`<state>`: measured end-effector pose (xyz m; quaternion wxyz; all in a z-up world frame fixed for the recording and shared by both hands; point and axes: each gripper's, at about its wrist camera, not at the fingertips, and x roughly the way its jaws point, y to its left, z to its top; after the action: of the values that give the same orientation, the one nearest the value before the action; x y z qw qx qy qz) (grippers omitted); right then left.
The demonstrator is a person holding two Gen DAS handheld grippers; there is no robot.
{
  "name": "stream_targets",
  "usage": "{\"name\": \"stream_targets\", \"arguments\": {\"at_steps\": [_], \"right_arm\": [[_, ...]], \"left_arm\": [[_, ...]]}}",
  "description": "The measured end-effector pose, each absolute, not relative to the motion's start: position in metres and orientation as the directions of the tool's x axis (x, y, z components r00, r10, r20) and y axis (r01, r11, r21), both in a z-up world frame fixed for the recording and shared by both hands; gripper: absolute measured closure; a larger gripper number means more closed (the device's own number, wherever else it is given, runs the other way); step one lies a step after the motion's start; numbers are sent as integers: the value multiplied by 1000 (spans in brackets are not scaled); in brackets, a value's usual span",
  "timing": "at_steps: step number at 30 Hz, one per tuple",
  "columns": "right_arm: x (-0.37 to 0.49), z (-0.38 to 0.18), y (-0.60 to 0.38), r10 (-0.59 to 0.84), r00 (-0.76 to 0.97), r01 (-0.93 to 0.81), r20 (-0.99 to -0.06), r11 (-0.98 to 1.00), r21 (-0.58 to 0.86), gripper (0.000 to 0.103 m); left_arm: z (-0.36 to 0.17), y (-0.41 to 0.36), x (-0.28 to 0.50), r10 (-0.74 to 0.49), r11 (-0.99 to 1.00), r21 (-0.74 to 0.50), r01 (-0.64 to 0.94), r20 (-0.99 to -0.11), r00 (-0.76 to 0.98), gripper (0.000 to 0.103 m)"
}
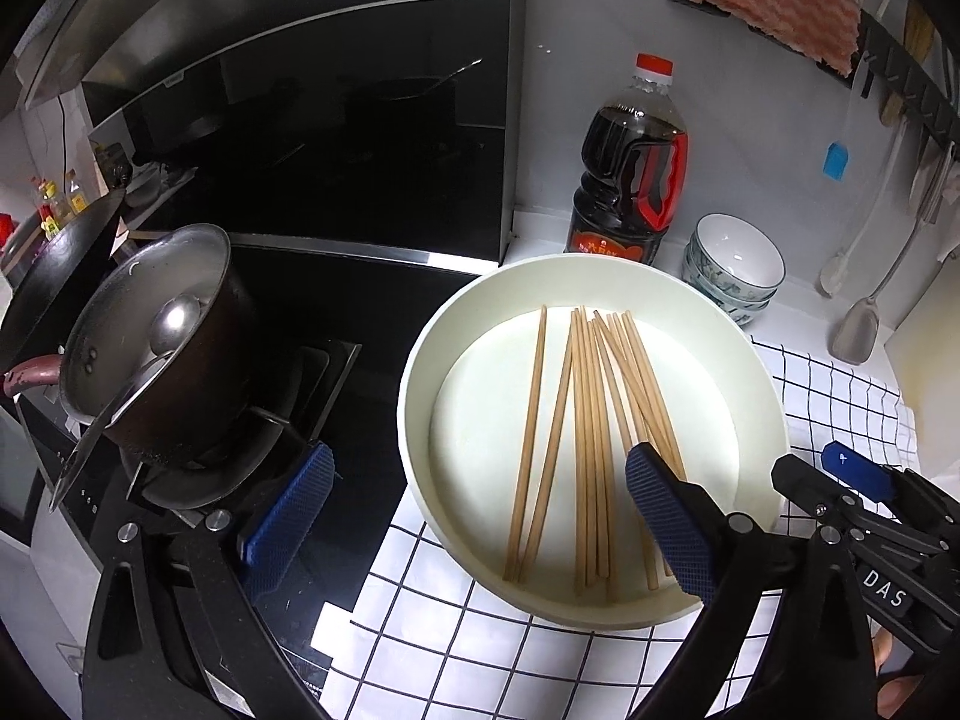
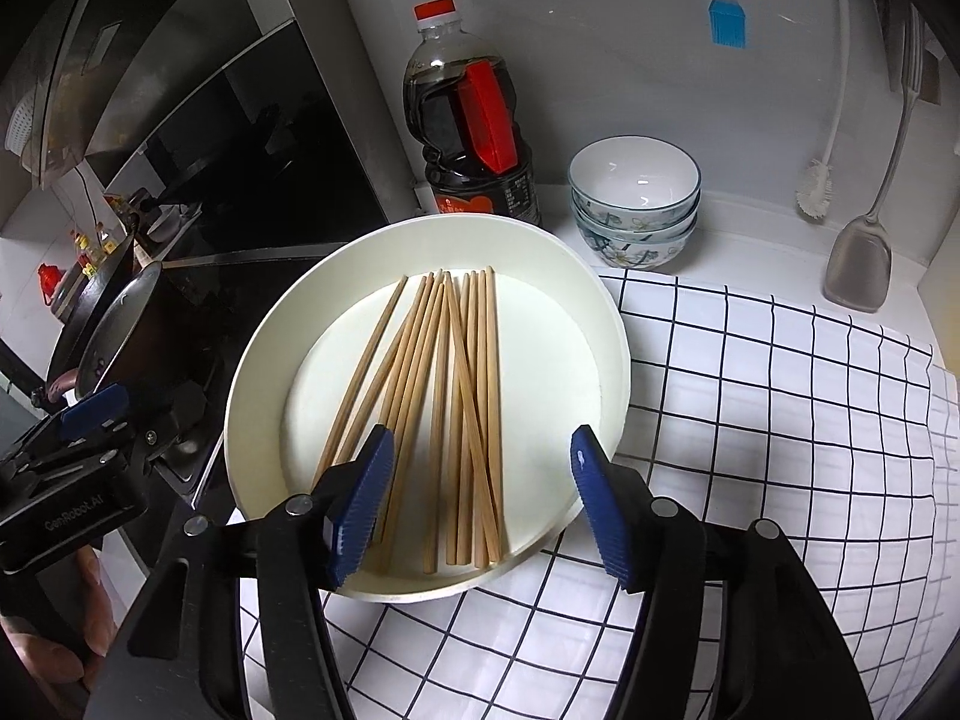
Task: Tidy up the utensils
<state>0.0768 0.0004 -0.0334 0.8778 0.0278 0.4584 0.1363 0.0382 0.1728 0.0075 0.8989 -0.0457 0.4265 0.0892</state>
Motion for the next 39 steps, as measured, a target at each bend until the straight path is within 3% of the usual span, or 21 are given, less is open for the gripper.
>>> {"name": "stream_targets", "arguments": {"at_steps": [39], "right_arm": [[63, -23, -4, 275, 552, -224, -787, 958, 177, 41]], "left_arm": [[12, 157, 31, 149, 977, 25, -212, -793, 591, 6]]}}
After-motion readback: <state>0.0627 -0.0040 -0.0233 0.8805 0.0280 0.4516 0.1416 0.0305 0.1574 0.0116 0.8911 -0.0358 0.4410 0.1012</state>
